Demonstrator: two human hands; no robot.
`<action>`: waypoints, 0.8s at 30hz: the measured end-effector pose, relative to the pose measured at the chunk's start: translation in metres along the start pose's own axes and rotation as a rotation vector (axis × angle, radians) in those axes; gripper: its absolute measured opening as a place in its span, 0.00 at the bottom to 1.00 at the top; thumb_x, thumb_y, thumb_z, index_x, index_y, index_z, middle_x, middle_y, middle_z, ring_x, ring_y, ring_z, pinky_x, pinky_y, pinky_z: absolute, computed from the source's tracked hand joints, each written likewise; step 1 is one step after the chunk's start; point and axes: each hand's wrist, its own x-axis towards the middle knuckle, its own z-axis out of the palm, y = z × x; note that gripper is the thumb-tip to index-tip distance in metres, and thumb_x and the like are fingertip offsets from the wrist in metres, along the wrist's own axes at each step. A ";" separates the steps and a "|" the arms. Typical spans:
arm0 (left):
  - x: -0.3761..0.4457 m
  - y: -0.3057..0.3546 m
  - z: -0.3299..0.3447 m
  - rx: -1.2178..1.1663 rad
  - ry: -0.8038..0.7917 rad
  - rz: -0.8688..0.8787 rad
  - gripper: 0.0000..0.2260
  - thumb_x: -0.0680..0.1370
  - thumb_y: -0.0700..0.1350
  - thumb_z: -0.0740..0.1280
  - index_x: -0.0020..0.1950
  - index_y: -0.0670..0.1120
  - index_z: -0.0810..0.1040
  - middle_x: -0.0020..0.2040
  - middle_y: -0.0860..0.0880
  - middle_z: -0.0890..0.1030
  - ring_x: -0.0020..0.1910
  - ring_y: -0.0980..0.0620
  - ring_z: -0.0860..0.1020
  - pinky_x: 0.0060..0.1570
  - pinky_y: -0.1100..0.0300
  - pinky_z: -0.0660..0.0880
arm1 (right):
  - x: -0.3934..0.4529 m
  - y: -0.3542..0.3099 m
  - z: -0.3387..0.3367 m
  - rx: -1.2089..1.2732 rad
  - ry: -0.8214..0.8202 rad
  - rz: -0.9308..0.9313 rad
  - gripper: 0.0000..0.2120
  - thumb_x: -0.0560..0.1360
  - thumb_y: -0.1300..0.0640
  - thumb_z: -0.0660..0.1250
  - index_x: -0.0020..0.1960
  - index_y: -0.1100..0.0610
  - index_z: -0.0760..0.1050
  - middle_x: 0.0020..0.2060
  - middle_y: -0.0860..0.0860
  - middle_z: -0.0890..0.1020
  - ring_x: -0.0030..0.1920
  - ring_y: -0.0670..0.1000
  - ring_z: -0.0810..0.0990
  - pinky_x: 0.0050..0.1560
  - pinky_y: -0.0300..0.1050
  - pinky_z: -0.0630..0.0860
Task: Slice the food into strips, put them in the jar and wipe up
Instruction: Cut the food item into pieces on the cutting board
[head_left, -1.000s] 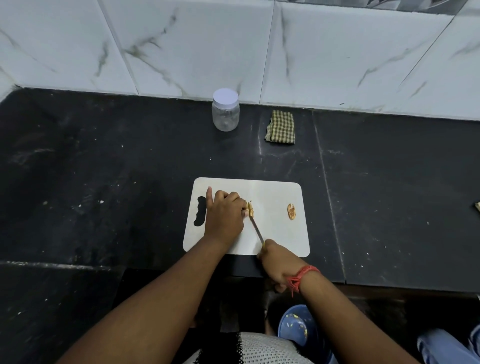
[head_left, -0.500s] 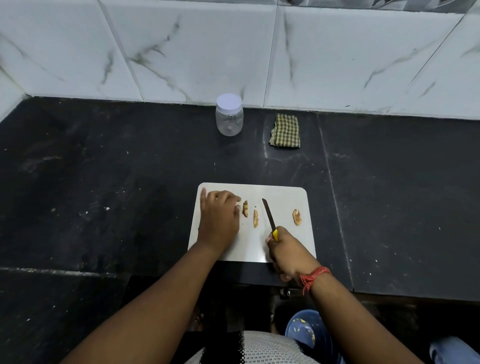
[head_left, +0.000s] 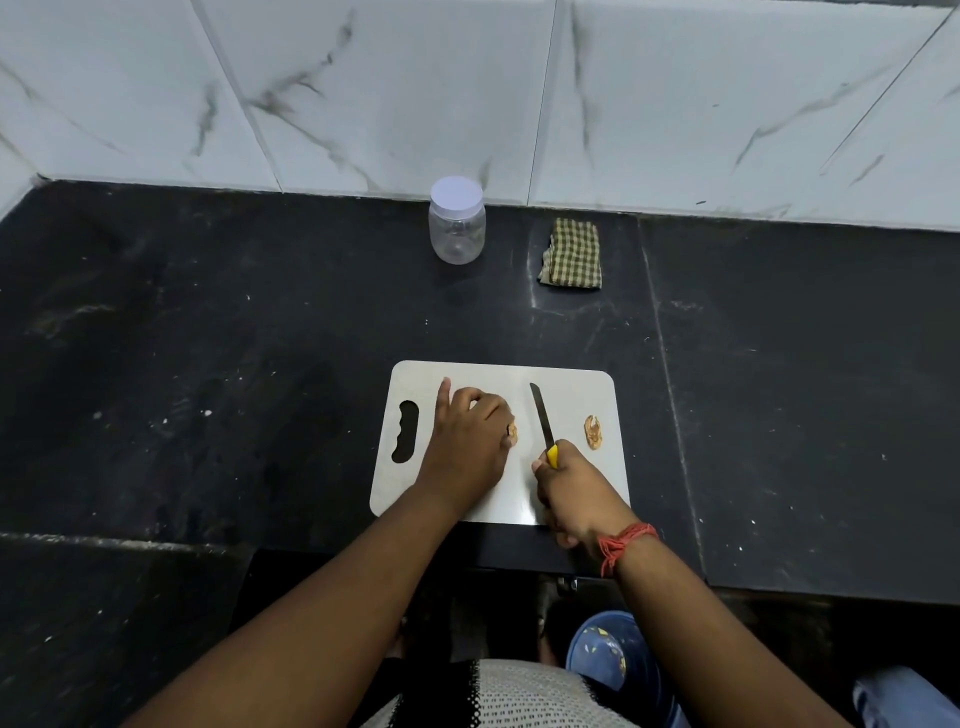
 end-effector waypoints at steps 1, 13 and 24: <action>0.000 -0.001 0.001 -0.008 0.006 -0.001 0.09 0.75 0.44 0.69 0.55 0.49 0.80 0.57 0.53 0.80 0.60 0.47 0.72 0.77 0.40 0.49 | 0.000 0.000 -0.001 -0.001 -0.003 -0.001 0.08 0.82 0.53 0.54 0.50 0.57 0.64 0.37 0.58 0.69 0.28 0.51 0.66 0.24 0.39 0.64; -0.005 -0.007 0.007 0.016 0.031 0.062 0.14 0.79 0.46 0.64 0.64 0.47 0.78 0.63 0.51 0.79 0.64 0.47 0.72 0.77 0.38 0.53 | 0.000 0.003 -0.008 -0.016 0.014 -0.018 0.08 0.82 0.53 0.55 0.49 0.57 0.65 0.37 0.58 0.71 0.26 0.52 0.67 0.23 0.40 0.65; 0.005 -0.019 -0.005 0.227 0.056 0.041 0.10 0.79 0.46 0.64 0.55 0.48 0.82 0.65 0.46 0.78 0.66 0.41 0.72 0.74 0.34 0.55 | -0.003 -0.001 -0.011 -0.006 0.006 -0.021 0.08 0.82 0.53 0.55 0.48 0.57 0.64 0.37 0.58 0.70 0.27 0.51 0.66 0.23 0.40 0.65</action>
